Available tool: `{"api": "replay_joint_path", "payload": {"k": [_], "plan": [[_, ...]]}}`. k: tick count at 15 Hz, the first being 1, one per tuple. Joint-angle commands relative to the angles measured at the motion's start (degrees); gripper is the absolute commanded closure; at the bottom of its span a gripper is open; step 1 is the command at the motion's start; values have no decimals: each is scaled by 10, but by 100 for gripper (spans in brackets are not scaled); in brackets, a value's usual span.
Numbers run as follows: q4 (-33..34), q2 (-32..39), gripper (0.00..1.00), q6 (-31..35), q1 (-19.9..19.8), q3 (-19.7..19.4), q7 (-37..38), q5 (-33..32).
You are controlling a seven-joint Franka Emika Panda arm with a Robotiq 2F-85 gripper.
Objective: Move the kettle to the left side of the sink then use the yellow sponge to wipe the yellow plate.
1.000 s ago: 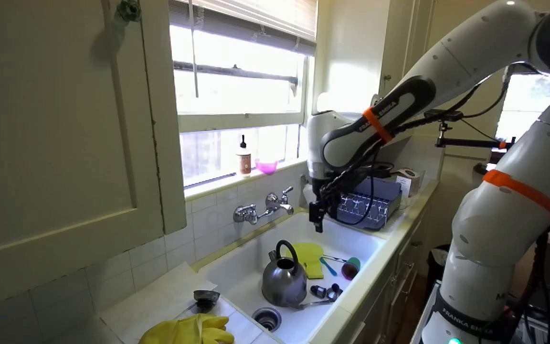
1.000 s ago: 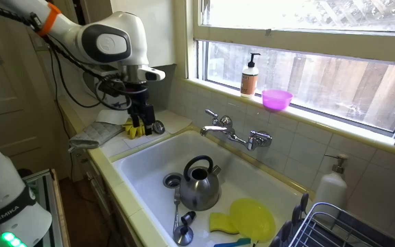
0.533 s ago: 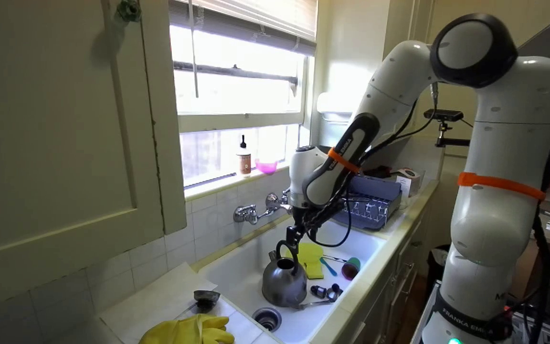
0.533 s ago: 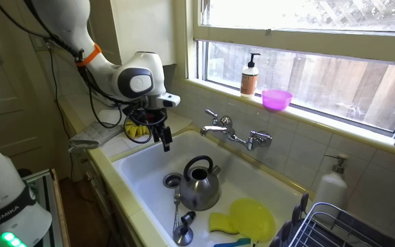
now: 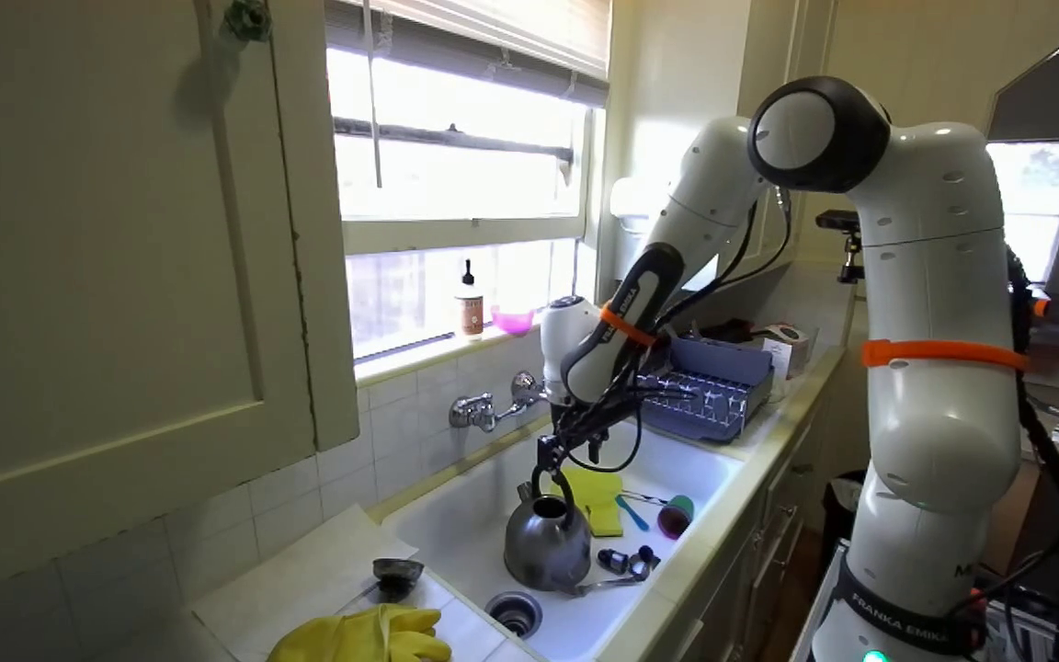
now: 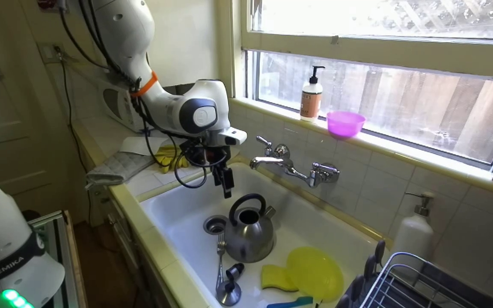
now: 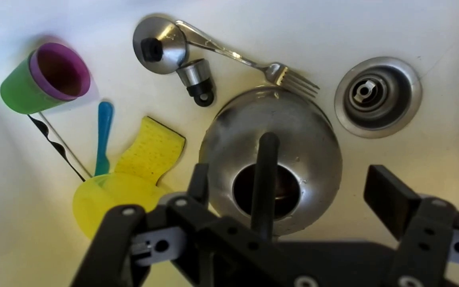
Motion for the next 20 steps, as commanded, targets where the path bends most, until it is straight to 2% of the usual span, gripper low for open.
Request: {"api": "replay_joint_path", "payload": {"k": [1,2,3,6,7,11,12,13,17,18,19,20], "plan": [[2,3,0,0,20,-18,-5,9],[-14,2,0,54,33,-32,38,-25],[-18,6,0,78,38,-38,40,-33],[-35,23,0,191,76,-97,90,-97],[-37,30,0,212,71,-99,107,-119],[-27,61,0,260,128,-184,171,-186],[-21,74,8,271,144,-205,185,-199],[-16,84,26,279,162,-225,196,-210],[4,145,58,339,217,-274,214,-209],[11,162,15,356,236,-290,220,-202],[13,175,19,369,247,-298,221,-194],[19,192,19,380,262,-308,222,-187]]}}
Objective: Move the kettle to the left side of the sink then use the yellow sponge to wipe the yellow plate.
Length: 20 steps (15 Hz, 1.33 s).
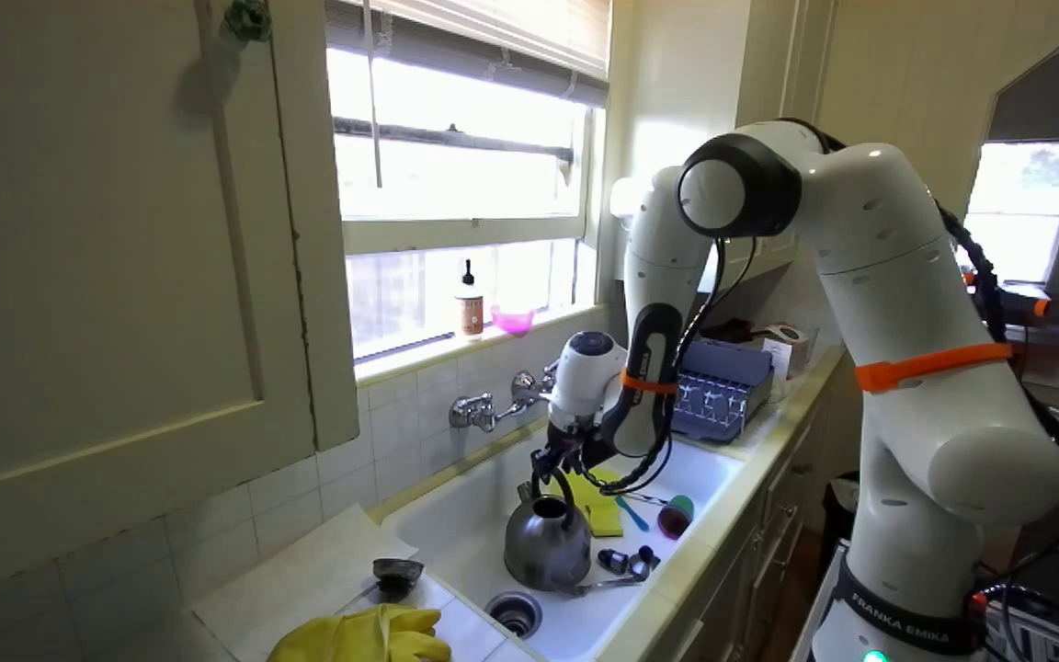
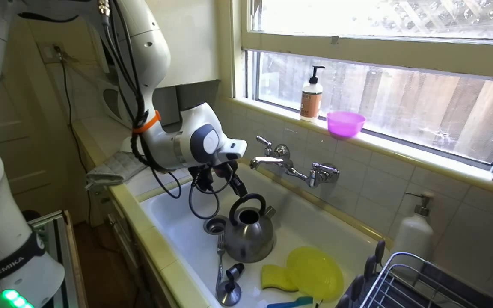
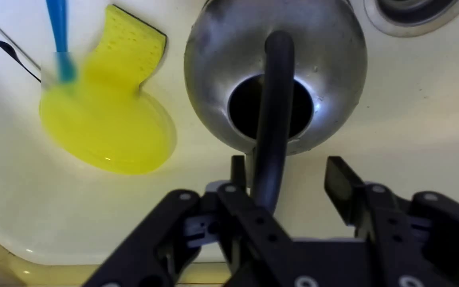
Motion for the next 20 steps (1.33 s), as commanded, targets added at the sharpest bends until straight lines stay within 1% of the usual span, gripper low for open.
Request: {"api": "replay_joint_path", "payload": {"k": [1,2,3,4,5,6,7,8,9,10,11,13,17,20], "plan": [[25,69,14,51,56,-45,27,13],[26,78,56,56,62,-48,28,17],[28,86,51,60,68,-50,27,20],[30,91,51,62,62,-40,24,18],[32,98,57,63,64,-40,23,19],[32,97,64,63,53,-28,18,14],[29,93,74,62,47,-20,15,10],[27,90,81,62,40,-11,10,5],[26,86,88,62,26,5,4,-1],[25,84,97,62,17,17,-1,-4],[24,81,100,63,6,32,-5,-8],[25,79,100,69,-17,64,-17,-16],[21,67,99,74,-41,102,-47,-33],[20,58,99,70,-67,137,-62,-42]]}}
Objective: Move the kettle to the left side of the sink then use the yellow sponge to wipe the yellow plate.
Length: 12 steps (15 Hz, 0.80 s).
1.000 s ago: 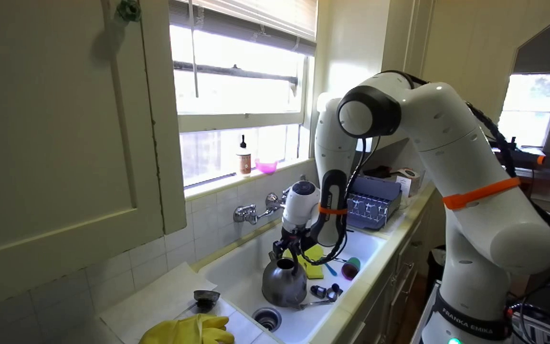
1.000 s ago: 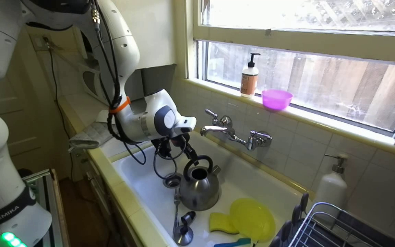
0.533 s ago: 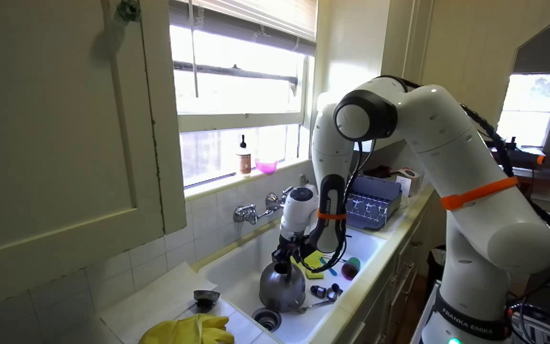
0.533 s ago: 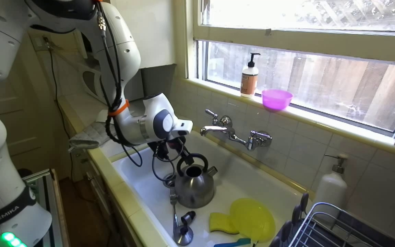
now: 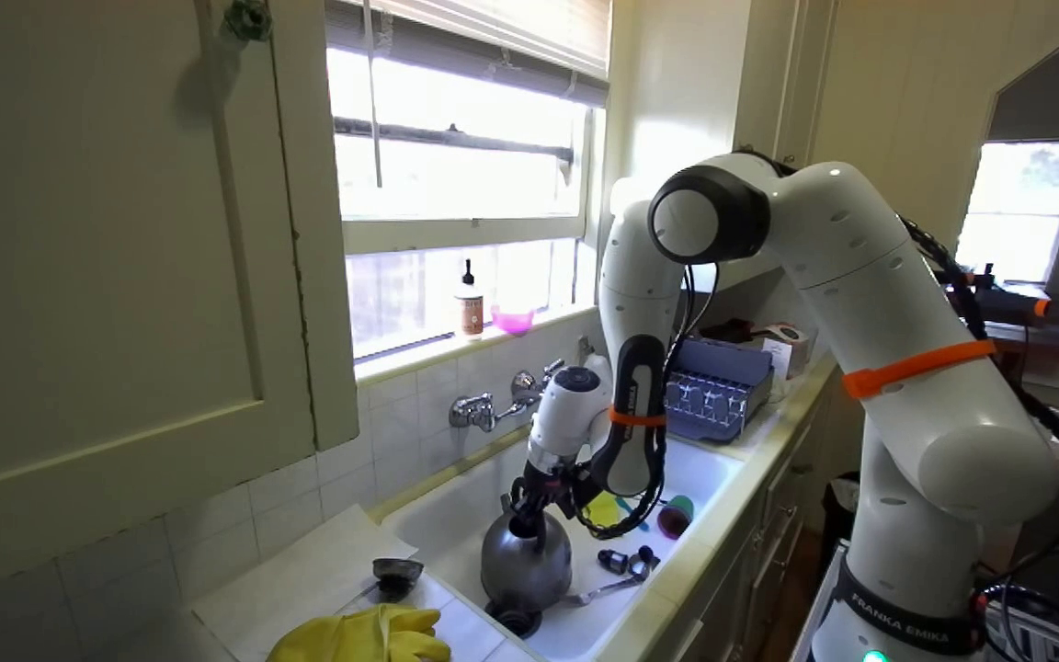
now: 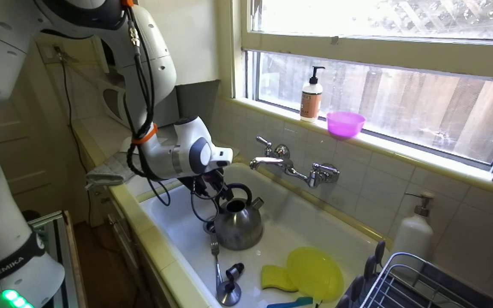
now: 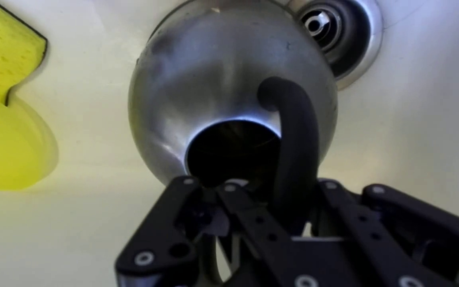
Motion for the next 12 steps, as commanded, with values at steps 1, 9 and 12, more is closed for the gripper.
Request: {"api": "replay_joint_path", "payload": {"k": [1,9,12], "plan": [[-6,-15,99,11,-41,44,-20,-23],[-35,-45,63,-19,-159,198,-169,91],[-55,-77,40,-45,-183,234,-258,200]]}}
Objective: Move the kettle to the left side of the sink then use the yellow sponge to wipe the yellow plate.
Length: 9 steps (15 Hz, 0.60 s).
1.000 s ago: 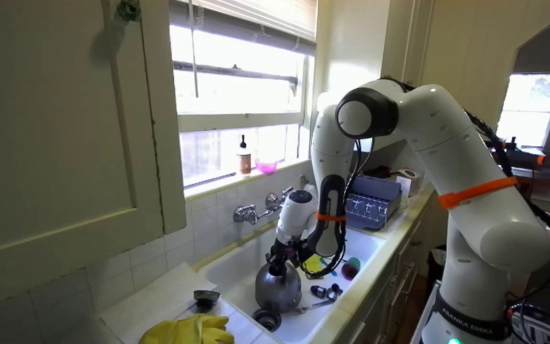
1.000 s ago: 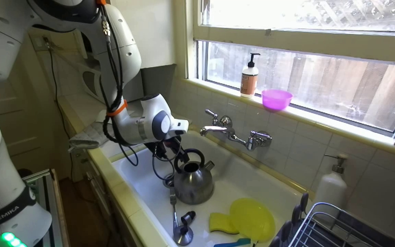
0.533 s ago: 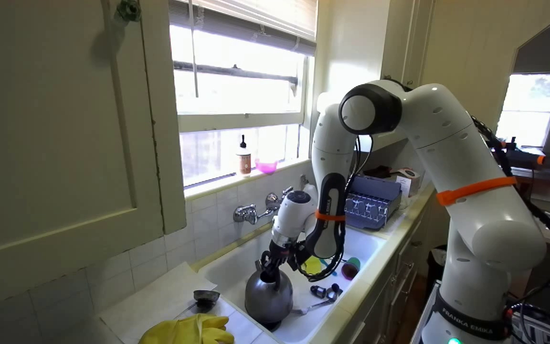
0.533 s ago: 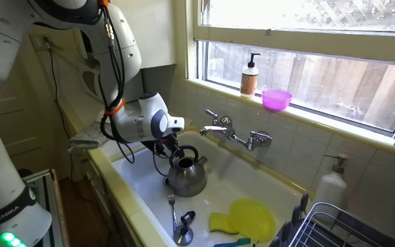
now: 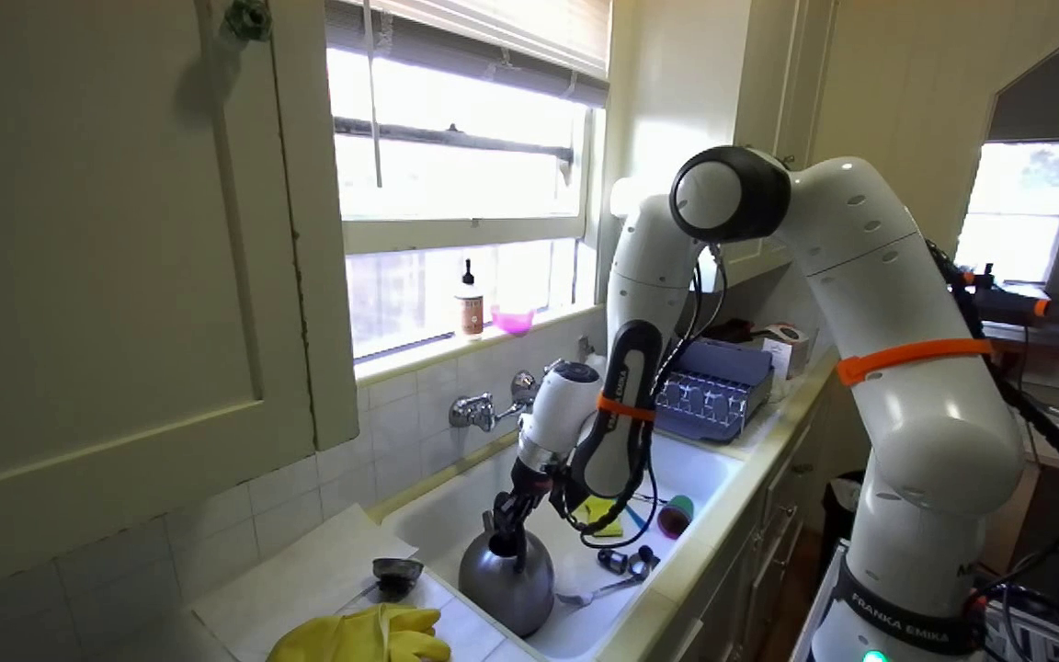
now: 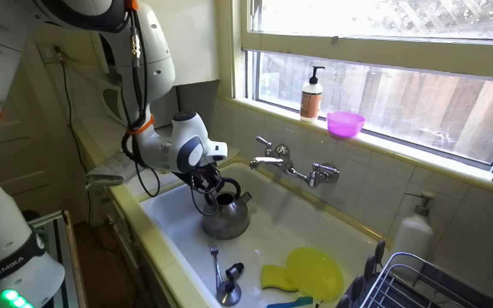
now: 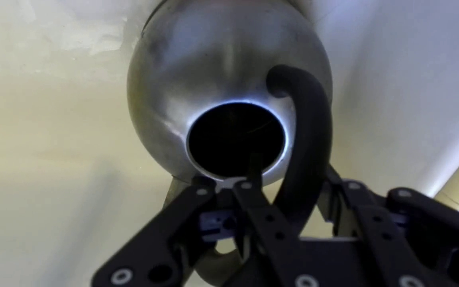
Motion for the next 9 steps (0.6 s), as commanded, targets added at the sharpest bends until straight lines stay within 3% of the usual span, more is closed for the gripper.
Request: {"api": "replay_joint_path", "payload": {"k": [1,3,5,6,8,9], "plan": [[-37,-58,33,-43,-36,49,-95,106],[-51,-88,18,-64,-40,58,-118,150],[-63,-122,3,-105,-24,41,-120,194],[-66,-143,0,-140,21,-17,-62,175],[-72,-166,0,-182,45,-66,-27,162],[-73,-175,0,-206,70,-100,-33,187]]}}
